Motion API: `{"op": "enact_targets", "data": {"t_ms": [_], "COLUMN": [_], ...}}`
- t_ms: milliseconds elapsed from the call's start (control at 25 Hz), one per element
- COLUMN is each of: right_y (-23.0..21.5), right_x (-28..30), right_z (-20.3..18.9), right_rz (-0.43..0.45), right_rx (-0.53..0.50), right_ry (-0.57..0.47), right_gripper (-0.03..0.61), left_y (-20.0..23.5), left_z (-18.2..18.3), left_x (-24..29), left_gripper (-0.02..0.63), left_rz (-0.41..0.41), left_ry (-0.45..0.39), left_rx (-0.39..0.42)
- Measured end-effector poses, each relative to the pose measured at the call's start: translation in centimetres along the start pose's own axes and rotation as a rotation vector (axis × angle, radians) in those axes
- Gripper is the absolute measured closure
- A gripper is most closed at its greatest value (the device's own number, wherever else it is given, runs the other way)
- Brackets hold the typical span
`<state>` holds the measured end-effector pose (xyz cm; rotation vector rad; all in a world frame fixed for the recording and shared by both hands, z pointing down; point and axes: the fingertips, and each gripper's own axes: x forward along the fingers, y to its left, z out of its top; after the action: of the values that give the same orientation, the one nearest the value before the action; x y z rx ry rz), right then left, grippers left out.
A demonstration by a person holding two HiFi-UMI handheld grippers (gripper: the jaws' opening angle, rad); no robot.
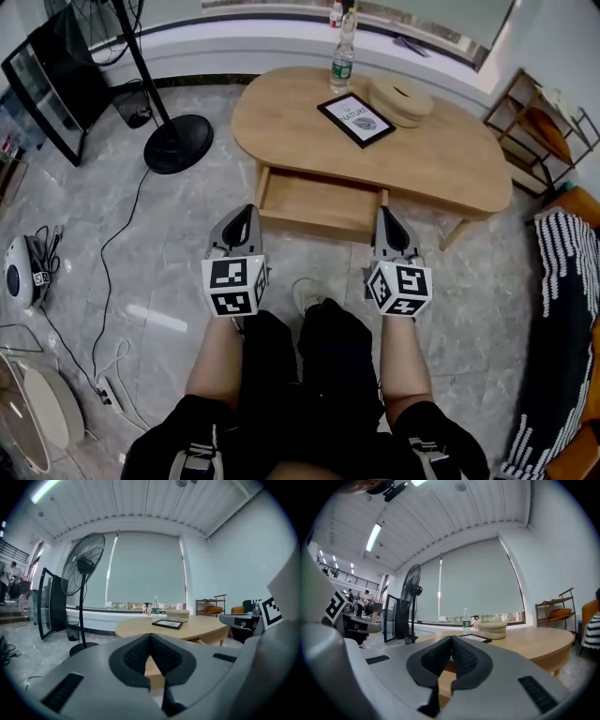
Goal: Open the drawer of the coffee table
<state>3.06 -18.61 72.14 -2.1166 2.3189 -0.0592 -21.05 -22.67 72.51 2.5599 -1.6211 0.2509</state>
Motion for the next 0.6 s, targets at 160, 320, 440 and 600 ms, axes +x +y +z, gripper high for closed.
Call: {"op": "enact_targets", "data": {"t_ms": [160,320,440,600], "right_y": [-1.0,-2.1,-2.1,-1.0], "right_x": [4.8,9.9,13.6,16.8], "right_z": [1.0,3.0,7.8,17.9], "right_rz": [0.043,0.070,0.090,0.110], "right_rx": [-0.022,-0.006,0.011,0.039], "right_ry": [-0.013,-0.022,-0.007,0.010], "right_gripper": [0.566,0.566,0.565,0.565], "left_y": [0.4,0.5,1.0,2.7], "left_z": [1.1,3.5,9.0,19.9], "left_x": [3.9,7.9,10.0,10.9], "left_gripper": [0.594,0.594,0.594,0.594], "left_rz": [0.005,0.008,-0.006,0.006], "left_ry": [-0.004,0.007,0.031,0.061], "left_rx": [-0.006,-0.001,-0.026,-0.024]}}
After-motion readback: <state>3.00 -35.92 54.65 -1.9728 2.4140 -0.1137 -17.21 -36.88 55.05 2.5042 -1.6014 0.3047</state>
